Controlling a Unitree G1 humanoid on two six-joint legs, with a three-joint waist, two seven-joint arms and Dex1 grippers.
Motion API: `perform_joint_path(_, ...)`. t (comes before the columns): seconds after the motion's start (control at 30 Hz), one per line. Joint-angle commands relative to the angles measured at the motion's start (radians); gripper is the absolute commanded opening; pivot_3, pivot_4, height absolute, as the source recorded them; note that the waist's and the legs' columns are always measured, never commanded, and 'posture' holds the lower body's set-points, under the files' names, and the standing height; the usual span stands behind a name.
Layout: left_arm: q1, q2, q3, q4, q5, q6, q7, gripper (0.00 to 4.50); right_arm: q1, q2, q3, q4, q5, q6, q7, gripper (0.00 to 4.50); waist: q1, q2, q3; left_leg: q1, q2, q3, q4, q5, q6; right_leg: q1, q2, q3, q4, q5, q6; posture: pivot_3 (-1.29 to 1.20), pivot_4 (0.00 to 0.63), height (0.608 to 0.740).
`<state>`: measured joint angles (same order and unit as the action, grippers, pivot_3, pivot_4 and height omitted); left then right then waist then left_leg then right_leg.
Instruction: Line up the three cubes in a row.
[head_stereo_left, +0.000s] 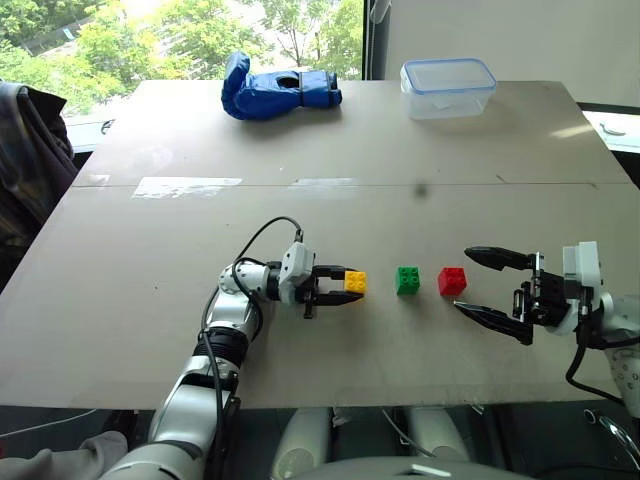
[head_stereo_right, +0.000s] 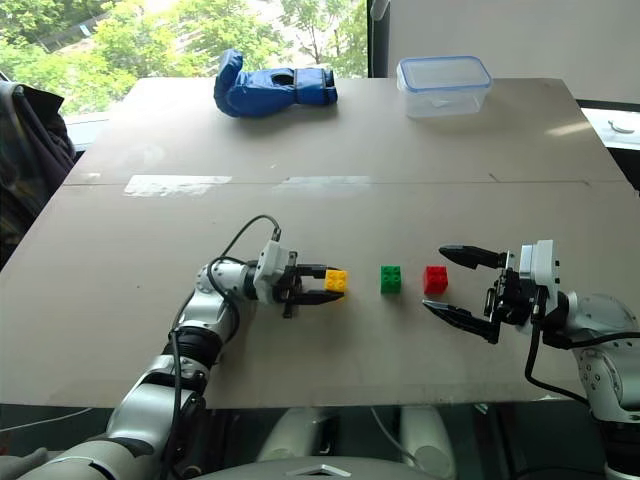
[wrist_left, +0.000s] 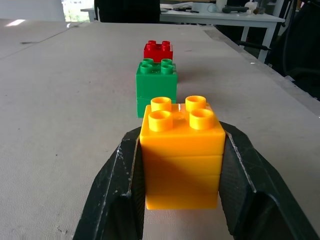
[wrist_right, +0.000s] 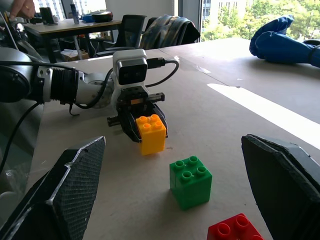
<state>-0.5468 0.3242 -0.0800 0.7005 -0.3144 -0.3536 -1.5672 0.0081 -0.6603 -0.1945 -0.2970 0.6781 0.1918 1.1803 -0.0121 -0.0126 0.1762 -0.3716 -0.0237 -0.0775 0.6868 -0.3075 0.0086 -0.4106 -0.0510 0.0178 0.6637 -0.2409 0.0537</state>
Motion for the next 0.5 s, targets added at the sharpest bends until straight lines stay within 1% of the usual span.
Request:
perform_joint_path(0.03,-0.009,0.002,0.001,0.030,0.014,-0.028,-0.003,1.32,0.000,0.000,-0.012,-0.042,0.012,-0.006,-0.010,4.50,0.000,0.000,0.000,0.000,0.000,0.000,0.000,0.000,0.000,0.000,0.000,0.000,0.000,0.000,0.000,0.00,0.150,0.740)
perform_joint_path(0.5,-0.039,-0.011,0.017,0.102,0.028,-0.095,0.041,1.32,0.004,0.000,-0.010,-0.051,0.013,-0.005,-0.018,4.50,0.000,0.001,0.000,0.008,0.000,0.000,0.000,0.000,0.001,0.007,0.000,0.000,0.000,0.000,0.000,0.00,0.150,0.740)
